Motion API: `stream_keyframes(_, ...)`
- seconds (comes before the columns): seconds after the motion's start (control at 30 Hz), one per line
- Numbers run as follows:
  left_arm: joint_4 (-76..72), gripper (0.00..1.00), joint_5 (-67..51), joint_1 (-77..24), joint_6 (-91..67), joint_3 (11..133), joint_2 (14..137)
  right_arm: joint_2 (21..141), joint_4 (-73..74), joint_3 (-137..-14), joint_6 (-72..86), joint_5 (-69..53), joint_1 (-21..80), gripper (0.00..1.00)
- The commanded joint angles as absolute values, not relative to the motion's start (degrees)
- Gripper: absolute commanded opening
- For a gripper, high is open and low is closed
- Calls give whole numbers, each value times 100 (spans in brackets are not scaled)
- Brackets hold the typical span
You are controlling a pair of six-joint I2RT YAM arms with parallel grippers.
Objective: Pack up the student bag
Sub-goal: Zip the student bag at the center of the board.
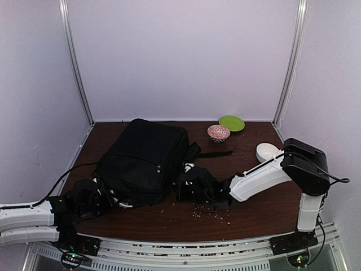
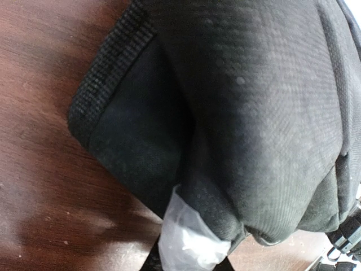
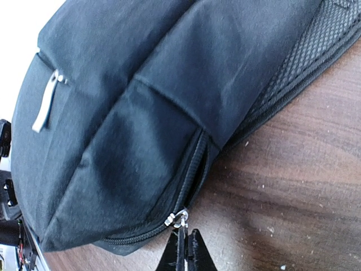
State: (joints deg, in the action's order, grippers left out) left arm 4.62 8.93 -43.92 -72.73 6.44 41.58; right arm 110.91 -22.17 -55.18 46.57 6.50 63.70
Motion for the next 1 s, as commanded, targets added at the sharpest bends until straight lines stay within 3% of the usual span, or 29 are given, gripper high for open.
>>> stream_keyframes(0.0,1324,0,1355,-4396,-6904,470,4005,11233,-1763,-5666,4672,1128,6162,0)
stream_keyframes(0.97,1194,0,1272,-4395,-6930,356,3938,11449,-1695,-6011,4688,830,6033,0)
